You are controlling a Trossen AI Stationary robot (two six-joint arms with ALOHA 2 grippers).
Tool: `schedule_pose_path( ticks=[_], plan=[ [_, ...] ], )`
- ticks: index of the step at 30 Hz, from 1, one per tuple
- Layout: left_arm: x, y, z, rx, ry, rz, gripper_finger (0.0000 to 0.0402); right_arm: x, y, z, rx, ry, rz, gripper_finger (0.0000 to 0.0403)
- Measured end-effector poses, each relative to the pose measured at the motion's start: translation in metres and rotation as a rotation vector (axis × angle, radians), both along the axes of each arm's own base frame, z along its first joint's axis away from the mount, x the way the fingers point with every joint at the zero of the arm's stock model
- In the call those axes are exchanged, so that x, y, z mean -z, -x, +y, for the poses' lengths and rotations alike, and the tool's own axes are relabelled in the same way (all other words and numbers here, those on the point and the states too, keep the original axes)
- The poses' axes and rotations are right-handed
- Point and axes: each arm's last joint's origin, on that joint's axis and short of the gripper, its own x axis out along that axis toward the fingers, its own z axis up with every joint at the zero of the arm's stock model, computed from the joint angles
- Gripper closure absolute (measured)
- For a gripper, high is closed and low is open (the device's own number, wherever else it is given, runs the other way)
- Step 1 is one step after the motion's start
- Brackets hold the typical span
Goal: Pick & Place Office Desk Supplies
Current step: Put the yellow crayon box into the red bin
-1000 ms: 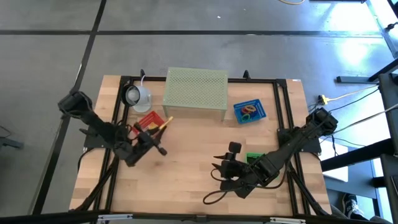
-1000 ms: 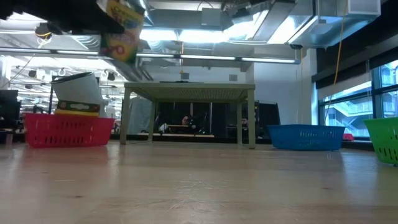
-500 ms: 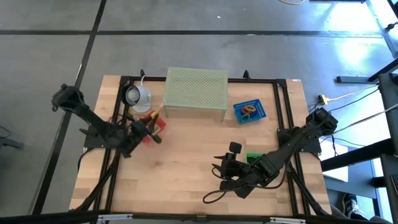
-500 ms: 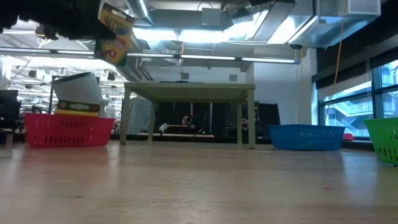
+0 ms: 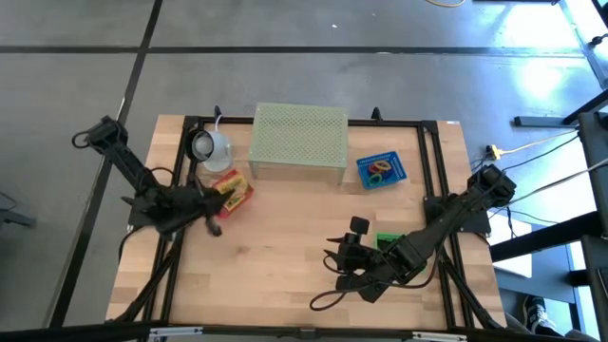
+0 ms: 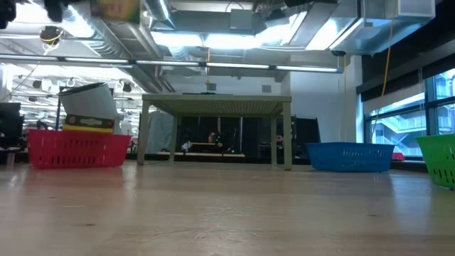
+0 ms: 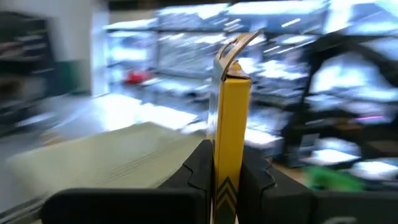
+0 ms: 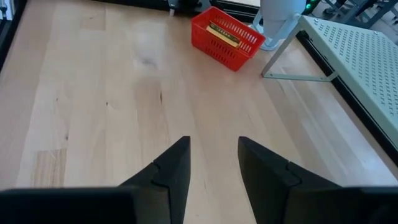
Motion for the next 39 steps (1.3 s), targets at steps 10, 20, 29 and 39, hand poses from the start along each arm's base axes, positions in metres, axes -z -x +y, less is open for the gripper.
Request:
schedule_pose_path(
  ticks=[10,20,29,39],
  plan=[
    [0.009,-0.008,-0.007,0.192,-0.024,-0.042,0.0373,0.000,-0.006,-0.009,0.032,-0.003,-0.001,0.0268],
    [0.027,-0.030,0.010,0.301,0.068,-0.003,0.0373,0.000,-0.012,-0.017,0.052,0.009,0.004,0.0268],
    [0.004,-0.033,0.038,0.229,0.226,0.273,0.0373,0.000,-0.012,-0.018,0.045,0.025,0.012,0.0268],
    [0.003,-0.008,0.060,-0.026,0.489,0.665,0.0373,0.001,-0.012,-0.018,0.031,0.008,0.023,0.0268]
  ],
)
